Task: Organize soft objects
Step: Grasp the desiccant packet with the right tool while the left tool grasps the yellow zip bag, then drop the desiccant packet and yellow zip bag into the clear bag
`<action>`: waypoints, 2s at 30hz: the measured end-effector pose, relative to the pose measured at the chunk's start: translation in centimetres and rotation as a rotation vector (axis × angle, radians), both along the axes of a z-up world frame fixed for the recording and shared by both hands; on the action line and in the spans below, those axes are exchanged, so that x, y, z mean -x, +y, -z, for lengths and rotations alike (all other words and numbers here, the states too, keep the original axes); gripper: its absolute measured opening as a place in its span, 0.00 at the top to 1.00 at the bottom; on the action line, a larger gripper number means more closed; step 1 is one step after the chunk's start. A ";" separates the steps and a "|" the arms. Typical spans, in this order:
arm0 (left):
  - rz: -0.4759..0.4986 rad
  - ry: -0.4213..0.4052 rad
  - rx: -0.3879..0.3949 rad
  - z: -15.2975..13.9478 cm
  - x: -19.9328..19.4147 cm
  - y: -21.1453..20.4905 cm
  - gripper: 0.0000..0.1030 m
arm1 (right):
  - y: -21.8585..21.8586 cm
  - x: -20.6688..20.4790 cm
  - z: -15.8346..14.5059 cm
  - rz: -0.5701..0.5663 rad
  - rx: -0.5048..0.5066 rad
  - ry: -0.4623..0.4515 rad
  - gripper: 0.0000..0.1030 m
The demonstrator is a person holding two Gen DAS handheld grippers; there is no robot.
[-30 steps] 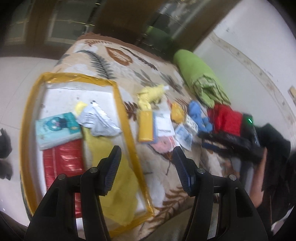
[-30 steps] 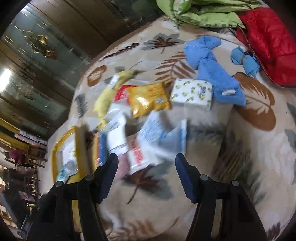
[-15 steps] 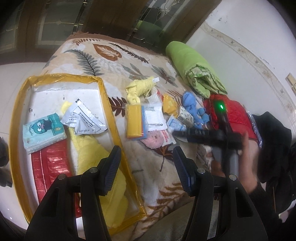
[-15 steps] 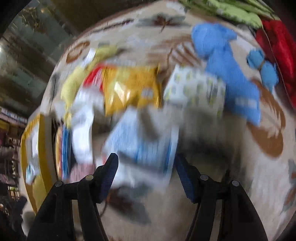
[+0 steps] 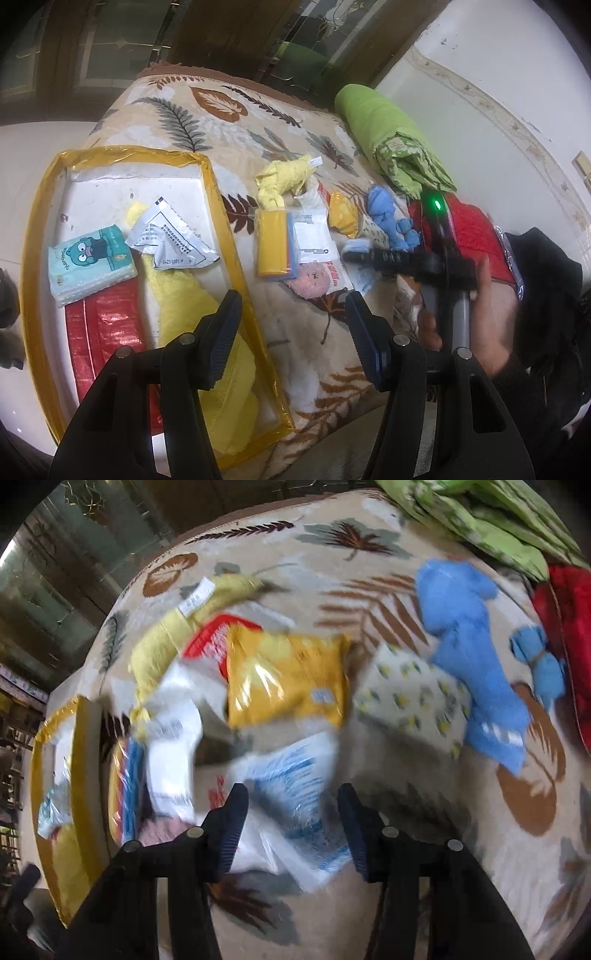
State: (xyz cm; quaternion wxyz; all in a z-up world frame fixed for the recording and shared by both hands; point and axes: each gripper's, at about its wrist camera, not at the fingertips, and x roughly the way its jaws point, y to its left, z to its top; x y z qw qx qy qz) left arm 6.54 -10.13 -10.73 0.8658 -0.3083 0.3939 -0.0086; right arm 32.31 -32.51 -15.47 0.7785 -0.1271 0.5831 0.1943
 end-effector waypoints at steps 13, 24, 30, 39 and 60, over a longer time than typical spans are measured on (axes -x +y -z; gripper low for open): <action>0.030 0.185 -0.001 1.5 -3.7 -0.3 0.44 | -3.6 6.9 -6.3 0.234 -0.112 0.009 0.77; 0.069 0.415 -0.053 5.9 -15.6 -0.7 0.44 | -1.6 8.3 -6.7 0.417 -0.240 -0.123 0.77; 0.040 0.460 -0.097 7.4 -16.2 -0.7 0.65 | -1.6 8.0 -6.4 0.419 -0.250 -0.113 0.77; -0.011 0.215 0.067 0.2 -5.8 3.4 0.66 | -0.2 8.1 -5.9 0.373 -0.243 -0.053 0.76; -0.244 0.316 0.154 5.6 7.7 10.0 0.66 | 18.5 18.7 -1.0 -0.263 -0.170 0.076 0.73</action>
